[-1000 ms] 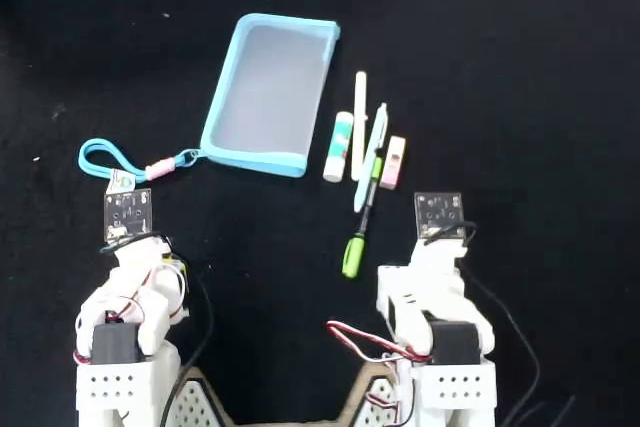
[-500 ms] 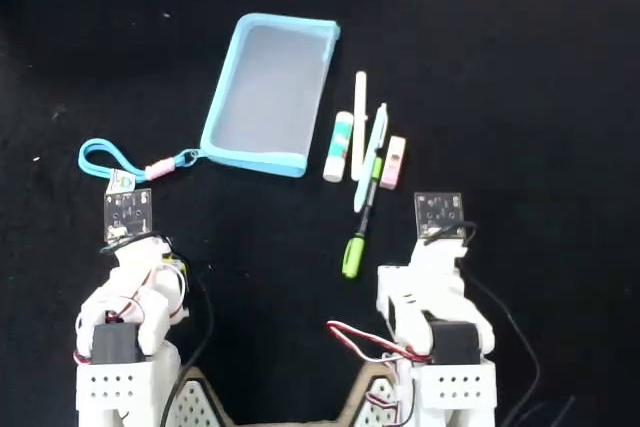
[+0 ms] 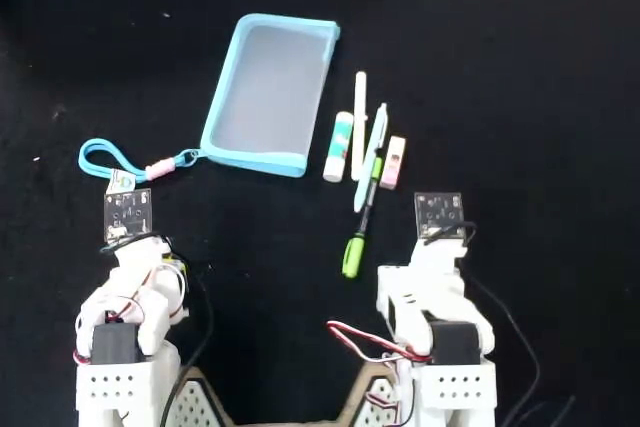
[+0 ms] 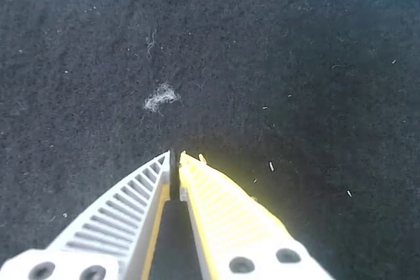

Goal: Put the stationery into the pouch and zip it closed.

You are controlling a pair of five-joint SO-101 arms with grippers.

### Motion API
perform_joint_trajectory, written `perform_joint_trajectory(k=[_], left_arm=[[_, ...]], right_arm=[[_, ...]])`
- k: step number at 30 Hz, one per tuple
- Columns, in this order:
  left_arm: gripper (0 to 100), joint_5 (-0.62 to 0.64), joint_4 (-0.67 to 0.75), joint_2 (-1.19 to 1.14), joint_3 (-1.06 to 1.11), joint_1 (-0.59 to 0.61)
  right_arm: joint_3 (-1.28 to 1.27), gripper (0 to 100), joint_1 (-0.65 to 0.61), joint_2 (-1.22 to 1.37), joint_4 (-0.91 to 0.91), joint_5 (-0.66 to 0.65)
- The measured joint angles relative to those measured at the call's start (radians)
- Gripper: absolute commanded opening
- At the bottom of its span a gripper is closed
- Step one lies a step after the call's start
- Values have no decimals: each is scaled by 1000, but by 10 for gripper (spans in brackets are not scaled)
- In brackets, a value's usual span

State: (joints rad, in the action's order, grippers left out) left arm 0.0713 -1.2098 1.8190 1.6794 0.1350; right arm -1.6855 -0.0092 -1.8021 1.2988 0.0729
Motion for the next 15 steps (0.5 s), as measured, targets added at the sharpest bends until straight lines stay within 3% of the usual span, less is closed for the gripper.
perform_joint_trajectory(k=[15], left_arm=[[36,0,0,0,0,-14]], right_arm=[[0,15,0,0,0,0]])
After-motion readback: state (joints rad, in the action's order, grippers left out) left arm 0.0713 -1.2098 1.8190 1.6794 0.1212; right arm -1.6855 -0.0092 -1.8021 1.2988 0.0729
